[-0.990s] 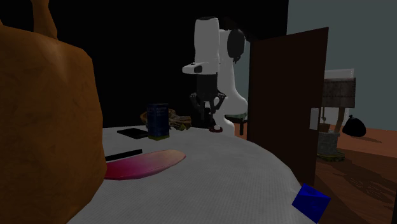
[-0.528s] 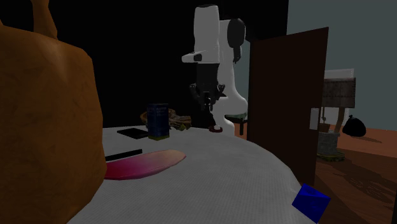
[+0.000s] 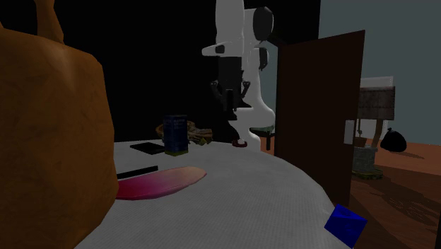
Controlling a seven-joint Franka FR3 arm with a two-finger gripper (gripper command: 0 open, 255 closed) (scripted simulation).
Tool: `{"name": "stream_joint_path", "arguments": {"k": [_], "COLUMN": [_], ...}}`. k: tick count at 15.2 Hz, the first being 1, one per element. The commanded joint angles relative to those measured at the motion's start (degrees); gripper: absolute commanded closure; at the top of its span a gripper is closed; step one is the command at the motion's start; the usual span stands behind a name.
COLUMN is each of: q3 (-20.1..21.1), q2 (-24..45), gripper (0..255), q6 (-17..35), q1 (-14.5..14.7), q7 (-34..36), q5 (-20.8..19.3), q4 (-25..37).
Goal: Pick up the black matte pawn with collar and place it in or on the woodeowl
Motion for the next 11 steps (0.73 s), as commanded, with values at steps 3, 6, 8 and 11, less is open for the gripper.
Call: {"name": "stream_joint_path", "arguments": {"k": [3, 6, 8, 11], "q3": [0.22, -0.46, -2.01, -4.48], "q2": [0.27, -0.56, -2.56, -5.21], "gripper": [255, 255, 255, 255], "q6": [-3.26, -4.93, -5.3, -5.85], "q1": [0.1, -0.38, -1.42, -2.99], "q7": [-0.09, -1.29, -3.56, -7.08], "q5": [0.16, -0.47, -1.94, -4.3], "q4": [3.5, 4.46, 3.05, 1.43]}}
